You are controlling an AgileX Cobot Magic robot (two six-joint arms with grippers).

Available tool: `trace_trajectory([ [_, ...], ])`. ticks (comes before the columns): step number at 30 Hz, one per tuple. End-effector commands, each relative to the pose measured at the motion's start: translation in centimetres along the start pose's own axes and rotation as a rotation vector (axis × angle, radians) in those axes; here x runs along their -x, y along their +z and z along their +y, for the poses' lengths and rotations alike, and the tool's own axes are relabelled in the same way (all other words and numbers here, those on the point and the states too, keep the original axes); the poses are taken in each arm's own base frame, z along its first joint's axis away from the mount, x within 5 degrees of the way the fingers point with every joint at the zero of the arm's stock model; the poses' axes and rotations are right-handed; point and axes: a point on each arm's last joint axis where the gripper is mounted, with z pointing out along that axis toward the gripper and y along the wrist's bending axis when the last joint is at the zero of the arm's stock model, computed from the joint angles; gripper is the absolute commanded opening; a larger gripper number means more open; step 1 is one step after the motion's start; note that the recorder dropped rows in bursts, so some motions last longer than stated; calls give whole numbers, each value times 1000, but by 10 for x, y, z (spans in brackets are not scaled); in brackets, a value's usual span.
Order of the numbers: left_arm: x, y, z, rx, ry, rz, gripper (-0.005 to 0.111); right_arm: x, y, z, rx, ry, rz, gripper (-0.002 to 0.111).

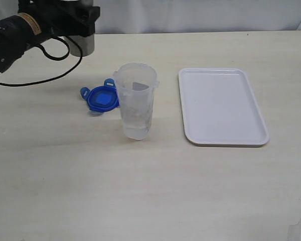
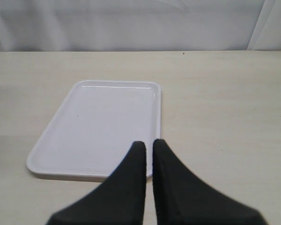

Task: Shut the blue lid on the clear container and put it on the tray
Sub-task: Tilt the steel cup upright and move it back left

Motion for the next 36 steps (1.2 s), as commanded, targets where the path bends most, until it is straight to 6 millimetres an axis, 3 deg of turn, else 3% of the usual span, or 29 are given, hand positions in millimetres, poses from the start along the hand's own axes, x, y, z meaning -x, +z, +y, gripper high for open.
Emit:
trace_trajectory([
  [1, 6, 6, 35, 61, -160, -63, 0, 0, 0, -1, -9, -6, -2, 5],
  [4, 1, 21, 51, -9, -174, -25, 0, 0, 0, -1, -9, -6, -2, 5],
  [11, -5, 57, 64, 43, -63, 38, 0, 0, 0, -1, -9, -6, -2, 5],
  [16, -15, 65, 65, 23, -69, 23, 0, 0, 0, -1, -9, -6, -2, 5],
  [23, -45, 80, 66, 2, -143, -18, 0, 0, 0, -1, -9, -6, -2, 5],
  [27, -60, 93, 71, 23, -100, 27, 0, 0, 0, -1, -9, -6, -2, 5],
  [36, -69, 117, 66, 11, -64, -10, 0, 0, 0, -1, -9, -6, -2, 5],
])
